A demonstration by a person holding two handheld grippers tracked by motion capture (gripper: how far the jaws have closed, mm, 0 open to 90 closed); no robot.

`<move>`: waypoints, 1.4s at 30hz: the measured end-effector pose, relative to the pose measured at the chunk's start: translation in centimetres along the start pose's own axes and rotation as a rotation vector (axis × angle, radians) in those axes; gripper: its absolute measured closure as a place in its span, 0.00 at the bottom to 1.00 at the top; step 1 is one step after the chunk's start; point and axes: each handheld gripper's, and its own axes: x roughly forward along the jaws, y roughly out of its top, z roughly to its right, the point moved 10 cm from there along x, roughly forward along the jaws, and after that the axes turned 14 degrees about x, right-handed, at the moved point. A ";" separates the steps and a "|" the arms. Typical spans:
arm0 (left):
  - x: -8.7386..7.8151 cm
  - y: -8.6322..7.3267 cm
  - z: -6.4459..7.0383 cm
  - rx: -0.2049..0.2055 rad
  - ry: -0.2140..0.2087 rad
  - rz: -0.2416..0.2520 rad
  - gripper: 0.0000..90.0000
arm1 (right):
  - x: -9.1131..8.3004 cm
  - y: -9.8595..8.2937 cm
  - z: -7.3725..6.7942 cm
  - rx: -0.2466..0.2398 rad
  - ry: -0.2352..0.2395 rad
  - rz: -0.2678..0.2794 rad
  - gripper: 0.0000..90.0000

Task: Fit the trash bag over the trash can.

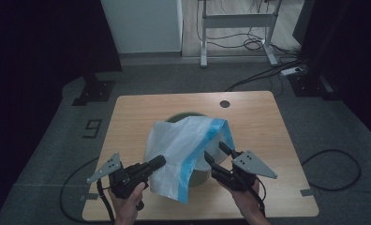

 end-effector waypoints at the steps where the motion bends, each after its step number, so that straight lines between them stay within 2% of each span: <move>1: 0.0 0.0 0.0 0.000 0.000 0.000 1.00 | 0.1 0.3 0.2 -0.001 0.000 0.001 0.47; 3: -0.1 0.0 -0.2 -0.007 -0.001 0.005 1.00 | 0.5 0.8 0.7 -0.010 -0.011 -0.002 0.47; 10: -0.2 0.0 -0.5 -0.016 0.002 0.005 1.00 | 1.9 2.3 1.6 0.023 0.008 -0.010 0.48; 15: -0.2 -0.4 -0.9 -0.021 0.011 -0.005 1.00 | 2.4 3.0 1.6 0.052 0.039 -0.010 0.50; 19: -0.1 -0.5 -1.0 -0.019 0.013 -0.008 1.00 | 2.6 3.4 1.0 0.040 0.056 -0.008 0.51; 23: 0.0 -0.6 -1.0 -0.015 0.016 -0.013 1.00 | 3.2 3.5 0.8 0.051 0.075 -0.020 0.65; 28: 0.0 -0.7 -1.3 -0.020 0.033 -0.008 1.00 | 3.5 3.5 0.4 0.051 0.114 -0.019 0.99; 33: -0.4 -0.3 -2.3 -0.009 0.090 0.024 1.00 | 2.9 3.5 0.8 0.026 0.114 -0.013 0.99; 34: -0.4 -0.3 -2.3 -0.009 0.090 0.024 1.00 | 2.9 3.5 0.8 0.026 0.114 -0.013 0.99; 37: -0.4 0.1 -3.3 -0.013 0.125 0.047 1.00 | 2.2 3.2 1.5 -0.003 0.112 -0.026 0.99; 42: -0.2 0.8 -4.7 -0.020 0.158 0.059 1.00 | 1.1 3.0 2.8 -0.017 0.113 -0.038 0.99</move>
